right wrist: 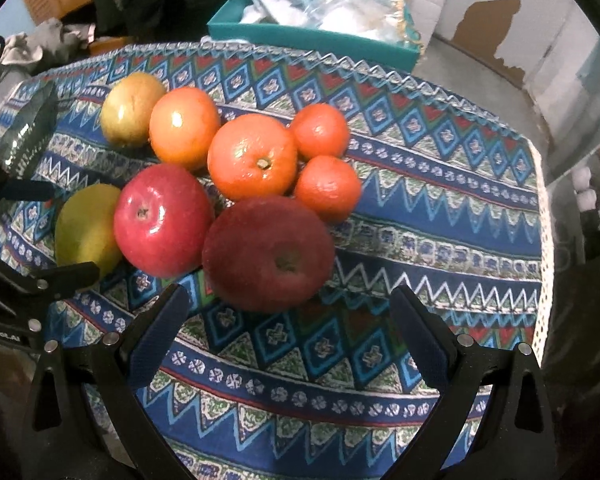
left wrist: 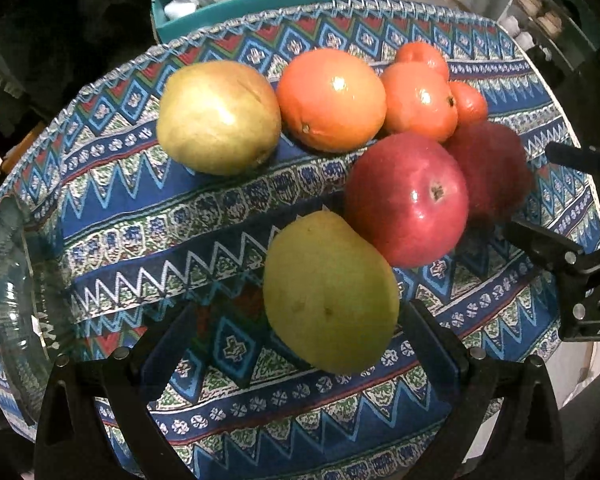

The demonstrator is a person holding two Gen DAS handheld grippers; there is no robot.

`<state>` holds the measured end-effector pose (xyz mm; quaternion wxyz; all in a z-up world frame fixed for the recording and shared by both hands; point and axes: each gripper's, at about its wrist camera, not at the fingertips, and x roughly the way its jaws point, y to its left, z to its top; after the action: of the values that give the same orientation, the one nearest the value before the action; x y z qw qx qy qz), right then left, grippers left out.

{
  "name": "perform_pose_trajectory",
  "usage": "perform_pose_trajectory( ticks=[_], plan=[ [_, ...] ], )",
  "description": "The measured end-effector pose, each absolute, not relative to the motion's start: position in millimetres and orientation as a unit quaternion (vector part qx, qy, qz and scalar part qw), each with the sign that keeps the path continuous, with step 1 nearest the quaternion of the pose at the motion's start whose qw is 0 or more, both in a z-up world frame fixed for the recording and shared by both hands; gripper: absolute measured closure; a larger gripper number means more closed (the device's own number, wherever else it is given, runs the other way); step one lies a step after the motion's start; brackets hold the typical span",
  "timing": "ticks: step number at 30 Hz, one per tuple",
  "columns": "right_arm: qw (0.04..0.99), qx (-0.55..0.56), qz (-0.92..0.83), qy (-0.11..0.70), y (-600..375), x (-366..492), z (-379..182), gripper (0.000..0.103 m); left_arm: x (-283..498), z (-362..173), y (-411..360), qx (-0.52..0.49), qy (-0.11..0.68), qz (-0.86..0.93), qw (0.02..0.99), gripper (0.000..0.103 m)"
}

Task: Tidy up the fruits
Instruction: 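Move left tool to the green mango while right tool approaches a red apple, then grasp and lift the green mango with left tool while right tool grasps the red apple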

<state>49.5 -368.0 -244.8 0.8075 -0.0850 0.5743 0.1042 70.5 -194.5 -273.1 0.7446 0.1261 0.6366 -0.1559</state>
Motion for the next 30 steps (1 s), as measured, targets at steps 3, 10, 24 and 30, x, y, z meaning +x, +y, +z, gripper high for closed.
perform_pose_trajectory(
  ticks=[3,10,24,30],
  plan=[
    [0.803,-0.088,0.111,0.579,-367,55,-251,0.004,73,-278,-193,0.123,0.638,-0.16,0.743,0.001],
    [0.794,-0.097,0.123,0.588,-363,69,-266,0.004,85,-296,-193,0.11,0.645,-0.166,0.738,0.005],
    [0.789,-0.08,0.169,0.585,-356,93,-282,0.024,89,-306,-209,0.098,0.626,-0.223,0.741,0.034],
    [0.792,-0.084,0.159,0.583,-354,96,-282,0.024,80,-304,-199,0.096,0.623,-0.222,0.744,0.034]
  ],
)
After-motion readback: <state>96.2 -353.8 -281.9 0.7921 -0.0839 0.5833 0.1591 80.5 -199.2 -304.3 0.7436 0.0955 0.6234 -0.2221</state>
